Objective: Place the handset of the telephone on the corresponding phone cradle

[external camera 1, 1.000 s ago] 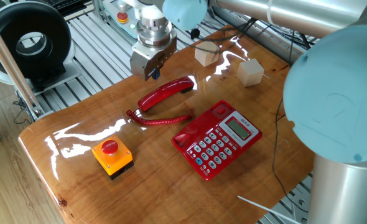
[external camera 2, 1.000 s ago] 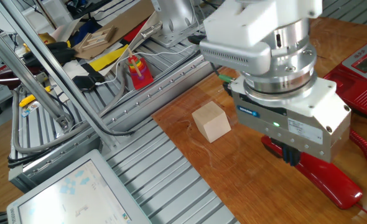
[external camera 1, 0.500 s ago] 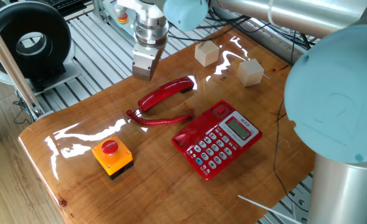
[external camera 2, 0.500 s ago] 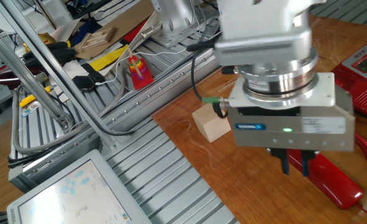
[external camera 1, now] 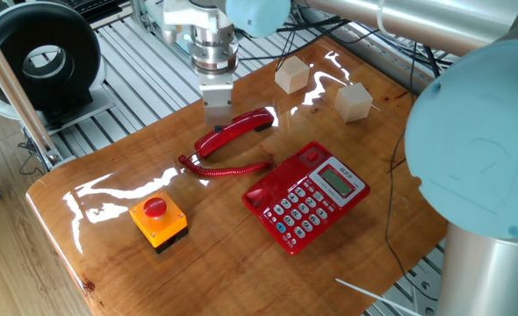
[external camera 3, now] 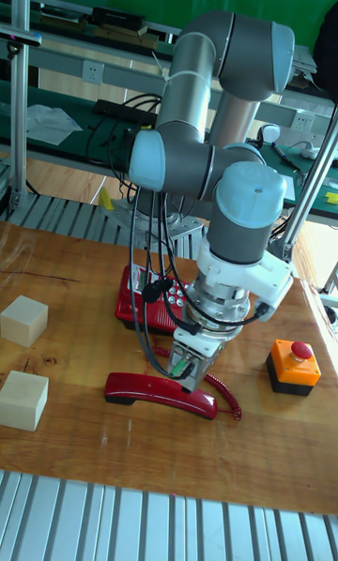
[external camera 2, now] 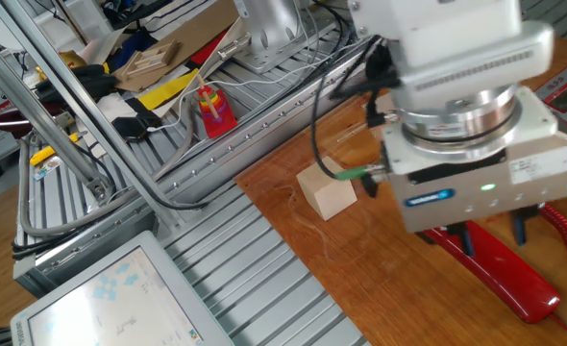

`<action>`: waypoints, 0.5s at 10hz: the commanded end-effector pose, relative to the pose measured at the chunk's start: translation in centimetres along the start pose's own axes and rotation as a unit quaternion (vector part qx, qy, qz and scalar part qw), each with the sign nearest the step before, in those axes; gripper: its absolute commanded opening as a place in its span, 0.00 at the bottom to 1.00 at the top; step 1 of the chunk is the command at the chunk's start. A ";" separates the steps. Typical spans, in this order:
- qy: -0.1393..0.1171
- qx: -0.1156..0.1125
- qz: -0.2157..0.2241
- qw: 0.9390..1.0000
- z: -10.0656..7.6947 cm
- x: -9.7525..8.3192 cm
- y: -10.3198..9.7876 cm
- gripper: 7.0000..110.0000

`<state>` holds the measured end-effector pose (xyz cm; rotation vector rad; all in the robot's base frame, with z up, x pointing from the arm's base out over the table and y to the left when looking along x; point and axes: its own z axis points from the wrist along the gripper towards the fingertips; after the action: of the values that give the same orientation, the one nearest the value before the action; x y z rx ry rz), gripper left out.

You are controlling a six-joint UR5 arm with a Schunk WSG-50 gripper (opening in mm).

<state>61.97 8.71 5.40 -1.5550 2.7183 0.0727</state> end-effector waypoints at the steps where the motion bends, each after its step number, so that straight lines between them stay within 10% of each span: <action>1: 0.004 -0.011 -0.076 0.997 0.0 0.3 0.8 0.57; 4: -0.022 0.003 -0.113 0.993 -1.4 -0.6 -0.7 0.57; 5: -0.009 0.017 -0.129 0.991 -2.2 0.0 -1.8 0.79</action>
<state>62.43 8.54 6.24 -1.7864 2.5474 0.0719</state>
